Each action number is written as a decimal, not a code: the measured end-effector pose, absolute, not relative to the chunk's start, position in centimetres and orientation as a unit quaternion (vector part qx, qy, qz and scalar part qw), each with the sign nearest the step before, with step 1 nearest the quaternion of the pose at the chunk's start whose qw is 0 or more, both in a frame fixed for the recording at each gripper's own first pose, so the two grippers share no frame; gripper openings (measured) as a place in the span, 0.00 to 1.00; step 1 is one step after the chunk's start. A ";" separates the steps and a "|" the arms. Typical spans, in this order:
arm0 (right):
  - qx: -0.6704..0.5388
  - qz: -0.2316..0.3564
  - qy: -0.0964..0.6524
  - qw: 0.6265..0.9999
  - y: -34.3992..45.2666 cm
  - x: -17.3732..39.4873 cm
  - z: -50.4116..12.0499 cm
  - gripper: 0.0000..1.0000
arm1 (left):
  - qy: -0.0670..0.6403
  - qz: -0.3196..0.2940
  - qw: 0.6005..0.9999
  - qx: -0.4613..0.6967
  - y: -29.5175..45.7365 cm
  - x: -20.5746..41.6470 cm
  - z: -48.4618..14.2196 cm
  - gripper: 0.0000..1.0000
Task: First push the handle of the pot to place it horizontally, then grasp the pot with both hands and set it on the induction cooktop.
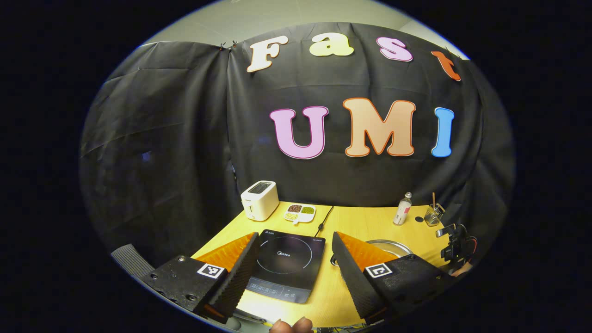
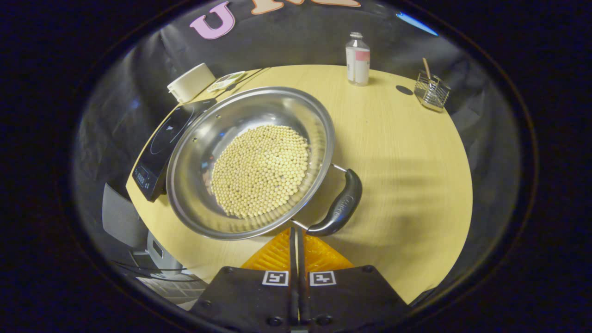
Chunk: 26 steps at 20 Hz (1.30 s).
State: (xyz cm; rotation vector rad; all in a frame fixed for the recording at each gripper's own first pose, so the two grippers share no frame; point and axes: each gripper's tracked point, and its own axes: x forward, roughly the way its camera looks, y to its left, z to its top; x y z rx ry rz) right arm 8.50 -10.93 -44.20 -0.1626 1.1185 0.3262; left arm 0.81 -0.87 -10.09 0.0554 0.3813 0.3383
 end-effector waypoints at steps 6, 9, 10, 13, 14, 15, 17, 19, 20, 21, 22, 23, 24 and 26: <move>-0.091 0.147 0.526 0.832 -11.5 11.2 -44.1 0.02 | 0.192 0.173 0.966 0.018 -0.5 0.1 -10.5 0.95; -0.095 0.140 0.528 0.832 -12.1 11.9 -44.0 0.02 | 0.194 0.170 0.966 0.015 -0.5 0.2 -10.8 0.93; -0.092 0.136 0.528 0.833 -12.3 12.0 -43.9 0.07 | 0.197 0.165 0.966 0.015 -0.6 0.4 -11.1 0.95; -0.099 0.116 0.519 0.841 -13.1 11.8 -43.3 0.03 | 0.211 0.148 0.966 0.008 -1.1 1.1 -12.3 0.93; -0.103 0.110 0.515 0.844 -13.5 11.5 -43.0 0.02 | 0.218 0.139 0.966 0.001 -1.4 1.3 -12.9 0.95; -0.103 0.105 0.510 0.847 -13.6 11.5 -42.4 0.03 | 0.223 0.128 0.966 -0.006 -1.8 1.7 -13.5 0.93; -0.089 0.097 0.496 0.859 -13.3 11.5 -41.2 0.02 | 0.239 0.101 0.966 -0.020 -2.5 2.5 -15.1 0.95; -0.079 0.083 0.479 0.870 -13.0 11.7 -40.0 0.00 | 0.264 0.062 0.962 -0.027 -3.4 3.3 -17.9 0.95; -0.080 0.065 0.476 0.873 -13.3 11.7 -39.9 0.00 | 0.279 0.040 0.959 -0.028 -3.7 3.8 -19.2 0.95; -0.081 0.045 0.480 0.872 -13.7 11.5 -39.7 0.06 | 0.290 0.023 0.956 -0.033 -3.9 4.3 -20.6 0.95; -0.077 0.032 0.485 0.870 -13.5 11.2 -39.7 0.06 | 0.301 0.002 0.953 -0.044 -4.1 5.3 -21.9 0.96; -0.077 0.016 0.487 0.870 -13.4 11.0 -39.2 0.16 | 0.318 -0.015 0.946 -0.055 -4.4 5.9 -23.8 0.99; -0.073 0.000 0.485 0.872 -13.5 11.0 -39.0 0.24 | 0.342 -0.027 0.937 -0.067 -4.5 5.8 -25.3 0.96; -0.062 -0.029 0.477 0.876 -13.4 11.2 -38.3 0.57 | 0.373 -0.055 0.922 -0.092 -5.0 6.5 -28.0 0.97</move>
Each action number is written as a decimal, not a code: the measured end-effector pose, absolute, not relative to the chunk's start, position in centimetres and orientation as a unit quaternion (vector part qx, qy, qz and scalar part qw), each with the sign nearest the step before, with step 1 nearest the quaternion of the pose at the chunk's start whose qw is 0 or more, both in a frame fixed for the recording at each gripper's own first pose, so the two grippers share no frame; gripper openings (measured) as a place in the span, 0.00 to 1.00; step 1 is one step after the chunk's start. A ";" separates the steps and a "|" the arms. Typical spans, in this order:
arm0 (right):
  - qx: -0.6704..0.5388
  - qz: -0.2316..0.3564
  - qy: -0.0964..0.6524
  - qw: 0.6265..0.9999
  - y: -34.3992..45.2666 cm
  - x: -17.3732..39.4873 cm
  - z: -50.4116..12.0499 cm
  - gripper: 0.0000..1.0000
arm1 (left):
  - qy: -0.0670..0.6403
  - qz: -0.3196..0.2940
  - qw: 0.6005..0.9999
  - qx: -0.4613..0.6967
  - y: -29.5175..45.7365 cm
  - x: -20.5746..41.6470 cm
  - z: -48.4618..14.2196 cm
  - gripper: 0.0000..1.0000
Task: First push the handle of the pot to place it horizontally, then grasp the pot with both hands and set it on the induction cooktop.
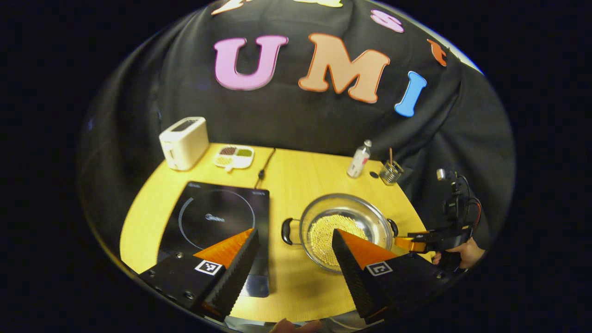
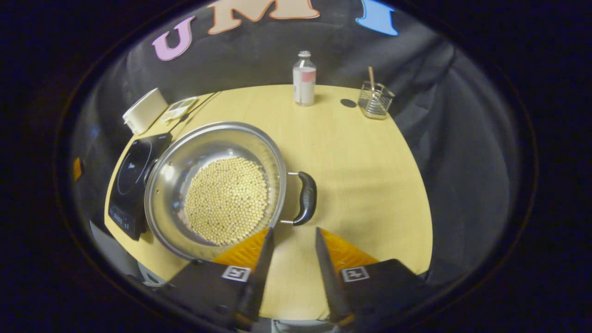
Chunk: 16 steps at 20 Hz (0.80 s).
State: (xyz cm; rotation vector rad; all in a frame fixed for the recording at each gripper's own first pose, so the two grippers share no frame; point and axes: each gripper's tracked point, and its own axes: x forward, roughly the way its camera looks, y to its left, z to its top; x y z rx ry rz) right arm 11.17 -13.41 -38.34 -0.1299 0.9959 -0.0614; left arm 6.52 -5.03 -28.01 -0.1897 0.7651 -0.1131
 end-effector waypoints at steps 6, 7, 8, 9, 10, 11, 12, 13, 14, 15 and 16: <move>-0.045 -0.072 0.482 0.872 -12.6 11.1 -38.0 0.74 | 0.437 -0.110 0.889 -0.078 -6.1 8.7 -34.6 0.96; -0.049 -0.071 0.484 0.871 -12.7 11.4 -38.2 0.74 | 0.448 -0.109 0.884 -0.076 -6.3 9.0 -35.5 0.96; -0.053 -0.070 0.488 0.869 -13.0 11.5 -38.3 0.75 | 0.458 -0.109 0.879 -0.078 -6.7 9.4 -36.2 0.96; -0.052 -0.069 0.490 0.868 -13.2 12.0 -38.4 0.71 | 0.466 -0.109 0.874 -0.082 -7.1 9.8 -36.9 0.96; -0.043 -0.064 0.489 0.869 -13.3 12.7 -38.7 0.73 | 0.471 -0.109 0.871 -0.084 -7.6 10.3 -37.5 0.96; -0.035 -0.059 0.489 0.869 -13.3 13.5 -39.0 0.75 | 0.477 -0.104 0.869 -0.082 -8.0 10.8 -38.4 0.96; -0.032 -0.055 0.494 0.867 -13.6 14.0 -39.6 0.75 | 0.485 -0.096 0.866 -0.076 -8.0 11.2 -39.3 0.95; -0.028 -0.047 0.501 0.864 -13.7 14.6 -40.3 0.74 | 0.489 -0.088 0.865 -0.069 -7.9 11.5 -40.0 0.95; -0.020 -0.032 0.506 0.861 -13.5 15.0 -40.9 0.74 | 0.492 -0.073 0.866 -0.048 -7.4 12.0 -40.5 0.94; -0.016 -0.026 0.509 0.860 -13.4 15.6 -41.4 0.73 | 0.492 -0.067 0.868 -0.027 -6.8 12.7 -41.5 0.94; -0.012 -0.017 0.514 0.858 -13.6 15.9 -42.2 0.72 | 0.500 -0.068 0.863 -0.017 -6.7 13.0 -42.4 0.94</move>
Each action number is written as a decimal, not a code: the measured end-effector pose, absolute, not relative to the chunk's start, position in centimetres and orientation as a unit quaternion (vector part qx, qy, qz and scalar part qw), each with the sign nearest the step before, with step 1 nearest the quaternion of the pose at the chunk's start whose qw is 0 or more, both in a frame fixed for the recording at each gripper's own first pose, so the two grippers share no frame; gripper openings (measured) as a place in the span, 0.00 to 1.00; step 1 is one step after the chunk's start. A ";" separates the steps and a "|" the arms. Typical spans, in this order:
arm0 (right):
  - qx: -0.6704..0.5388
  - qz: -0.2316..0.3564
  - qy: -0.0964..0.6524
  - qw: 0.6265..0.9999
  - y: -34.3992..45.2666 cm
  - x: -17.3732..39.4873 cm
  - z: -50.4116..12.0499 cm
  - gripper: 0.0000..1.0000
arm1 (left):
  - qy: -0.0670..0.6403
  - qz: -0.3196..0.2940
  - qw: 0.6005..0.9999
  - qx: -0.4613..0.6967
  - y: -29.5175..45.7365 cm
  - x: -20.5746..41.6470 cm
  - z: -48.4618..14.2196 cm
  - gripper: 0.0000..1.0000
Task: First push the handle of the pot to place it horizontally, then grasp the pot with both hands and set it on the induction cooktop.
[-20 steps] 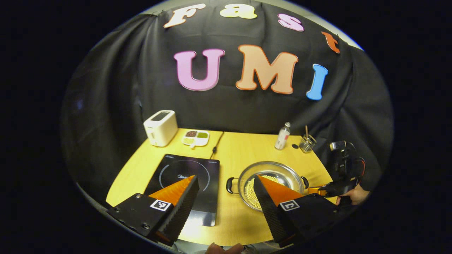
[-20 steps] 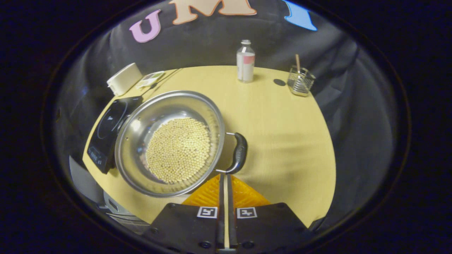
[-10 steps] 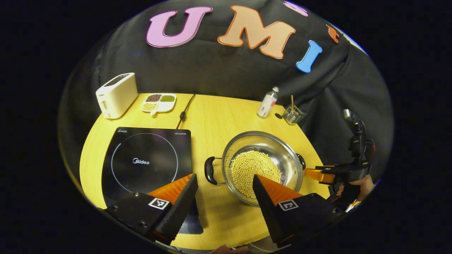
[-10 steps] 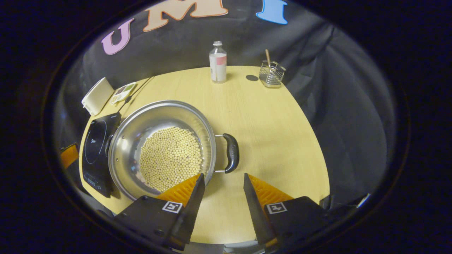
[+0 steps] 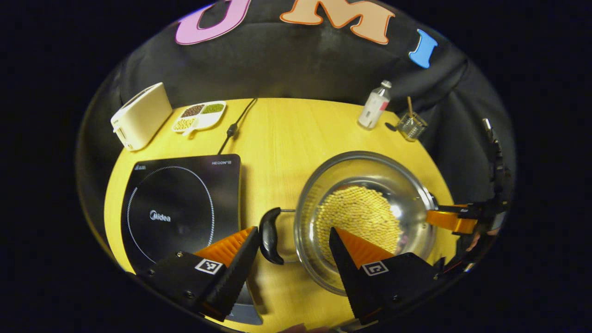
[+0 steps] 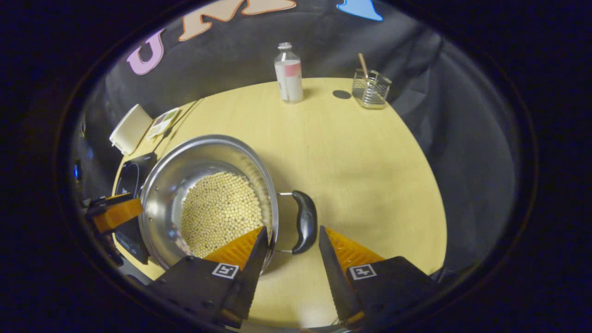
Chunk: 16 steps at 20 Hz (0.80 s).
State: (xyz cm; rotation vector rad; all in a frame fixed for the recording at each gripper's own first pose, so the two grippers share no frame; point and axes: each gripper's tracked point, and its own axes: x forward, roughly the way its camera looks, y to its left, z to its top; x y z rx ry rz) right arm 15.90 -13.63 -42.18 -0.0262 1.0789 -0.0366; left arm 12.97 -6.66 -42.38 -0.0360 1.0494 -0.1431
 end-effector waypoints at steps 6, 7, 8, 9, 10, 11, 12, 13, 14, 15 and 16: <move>0.020 0.017 0.533 0.846 -13.1 17.2 -44.2 0.71 | 0.547 -0.035 0.836 -0.009 -6.4 13.1 -45.8 0.87; 0.022 0.022 0.536 0.843 -13.1 17.5 -44.7 0.70 | 0.551 -0.030 0.834 -0.001 -6.2 13.1 -46.3 0.85; 0.026 0.028 0.538 0.842 -12.9 17.5 -45.0 0.70 | 0.559 -0.025 0.829 0.009 -5.9 12.8 -46.9 0.82; 0.029 0.032 0.539 0.841 -12.6 17.4 -45.6 0.69 | 0.572 -0.022 0.819 0.015 -5.8 12.1 -47.5 0.81; 0.029 0.032 0.540 0.841 -12.6 17.6 -45.2 0.64 | 0.558 -0.020 0.829 0.012 -5.9 12.7 -47.5 0.80; 0.031 0.036 0.541 0.840 -12.7 17.6 -44.9 0.60 | 0.556 -0.021 0.831 0.008 -6.0 12.8 -47.7 0.79; 0.035 0.034 0.541 0.840 -12.7 17.4 -44.8 0.57 | 0.556 -0.026 0.831 0.002 -6.0 12.6 -47.6 0.76; 0.037 0.033 0.539 0.841 -12.7 17.6 -44.7 0.55 | 0.548 -0.031 0.836 -0.004 -6.1 12.8 -47.7 0.75; 0.036 0.031 0.540 0.840 -12.8 17.7 -44.8 0.55 | 0.552 -0.033 0.833 -0.011 -6.1 12.7 -47.7 0.73; 0.037 0.035 0.537 0.842 -12.7 18.0 -44.8 0.49 | 0.553 -0.031 0.832 -0.018 -6.0 12.5 -47.6 0.71; 0.037 0.031 0.537 0.842 -12.7 18.0 -44.4 0.49 | 0.558 -0.025 0.829 -0.028 -6.0 12.2 -47.5 0.70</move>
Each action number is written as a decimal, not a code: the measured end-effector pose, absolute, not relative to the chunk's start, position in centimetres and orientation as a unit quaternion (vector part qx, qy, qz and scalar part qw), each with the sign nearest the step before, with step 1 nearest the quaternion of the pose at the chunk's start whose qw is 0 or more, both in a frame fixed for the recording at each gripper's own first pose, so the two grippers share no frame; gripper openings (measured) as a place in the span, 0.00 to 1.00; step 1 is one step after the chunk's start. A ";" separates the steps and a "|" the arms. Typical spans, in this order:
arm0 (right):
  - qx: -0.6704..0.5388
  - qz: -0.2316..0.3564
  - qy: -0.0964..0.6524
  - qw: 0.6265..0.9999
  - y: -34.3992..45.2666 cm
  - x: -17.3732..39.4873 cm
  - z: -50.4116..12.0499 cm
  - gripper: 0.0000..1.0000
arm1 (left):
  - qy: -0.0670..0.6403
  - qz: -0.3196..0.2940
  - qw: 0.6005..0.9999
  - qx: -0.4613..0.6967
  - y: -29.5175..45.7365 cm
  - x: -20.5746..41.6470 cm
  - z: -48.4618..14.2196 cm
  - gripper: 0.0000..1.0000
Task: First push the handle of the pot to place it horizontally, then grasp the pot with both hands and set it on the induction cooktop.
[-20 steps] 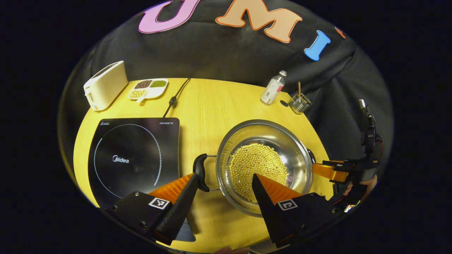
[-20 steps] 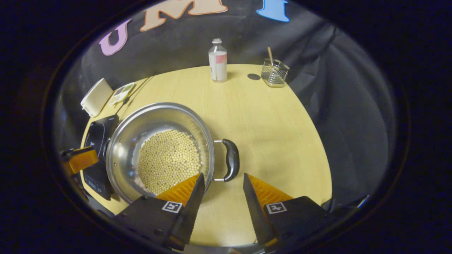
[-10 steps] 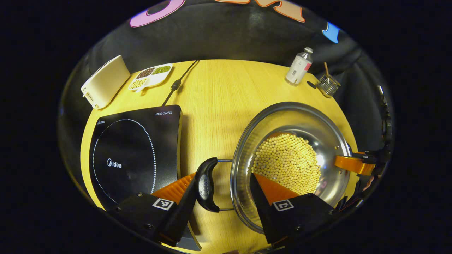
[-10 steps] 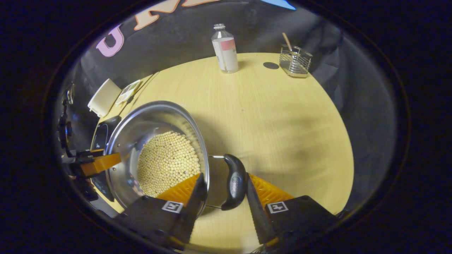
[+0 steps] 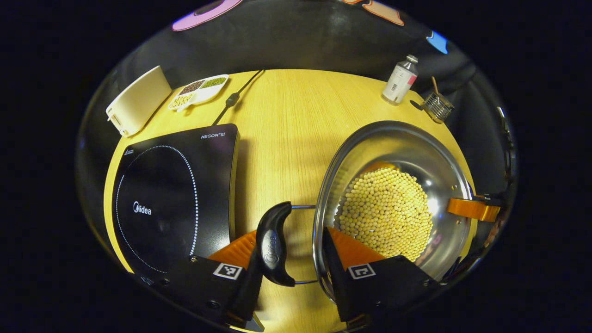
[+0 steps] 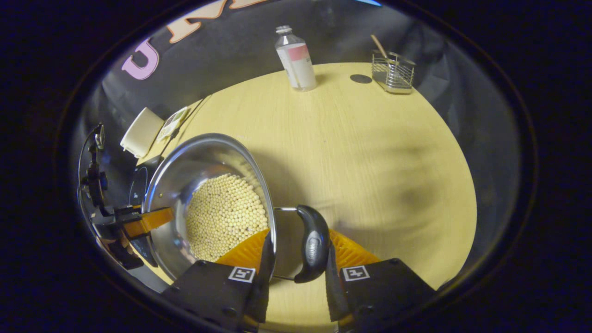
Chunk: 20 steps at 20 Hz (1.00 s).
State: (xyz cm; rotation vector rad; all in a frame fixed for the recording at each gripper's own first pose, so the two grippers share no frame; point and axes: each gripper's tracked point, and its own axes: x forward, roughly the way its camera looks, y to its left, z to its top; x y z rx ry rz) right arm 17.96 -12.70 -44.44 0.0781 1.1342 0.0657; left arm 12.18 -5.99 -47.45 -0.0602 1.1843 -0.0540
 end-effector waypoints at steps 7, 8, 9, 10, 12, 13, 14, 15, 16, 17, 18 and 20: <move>0.038 0.066 0.533 0.842 -12.2 18.0 -43.6 0.48 | 0.538 -0.003 0.842 -0.043 -6.2 9.9 -43.7 0.61; 0.041 0.071 0.533 0.842 -12.1 18.1 -43.5 0.43 | 0.535 -0.001 0.844 -0.038 -6.0 9.9 -43.2 0.64; 0.044 0.075 0.531 0.843 -11.9 18.6 -43.6 0.48 | 0.529 0.001 0.848 -0.037 -5.9 9.9 -42.6 0.63; 0.047 0.078 0.529 0.843 -11.9 18.7 -43.6 0.48 | 0.527 0.003 0.849 -0.035 -5.5 9.8 -42.2 0.62; 0.051 0.087 0.526 0.845 -11.7 19.2 -43.8 0.43 | 0.523 0.009 0.852 -0.035 -4.6 9.7 -41.5 0.61; 0.053 0.089 0.526 0.844 -11.3 19.3 -44.0 0.43 | 0.523 0.011 0.852 -0.033 -3.9 9.6 -41.3 0.61; 0.055 0.091 0.526 0.844 -11.3 19.3 -43.9 0.43 | 0.524 0.013 0.851 -0.032 -3.2 9.6 -41.1 0.63; 0.055 0.093 0.527 0.843 -11.3 19.3 -43.9 0.48 | 0.526 0.014 0.850 -0.030 -2.5 9.5 -40.8 0.63; 0.056 0.094 0.526 0.843 -11.1 19.5 -43.9 0.48 | 0.525 0.015 0.850 -0.029 -1.8 9.6 -40.4 0.61; 0.057 0.096 0.525 0.844 -10.9 19.8 -44.1 0.48 | 0.525 0.016 0.850 -0.028 -1.1 9.6 -40.1 0.61; 0.059 0.099 0.524 0.844 -10.8 19.8 -44.3 0.43 | 0.522 0.015 0.852 -0.027 -0.4 9.6 -39.8 0.61; 0.062 0.099 0.528 0.841 -10.6 20.3 -44.7 0.48 | 0.520 0.014 0.854 -0.028 1.2 9.7 -39.5 0.63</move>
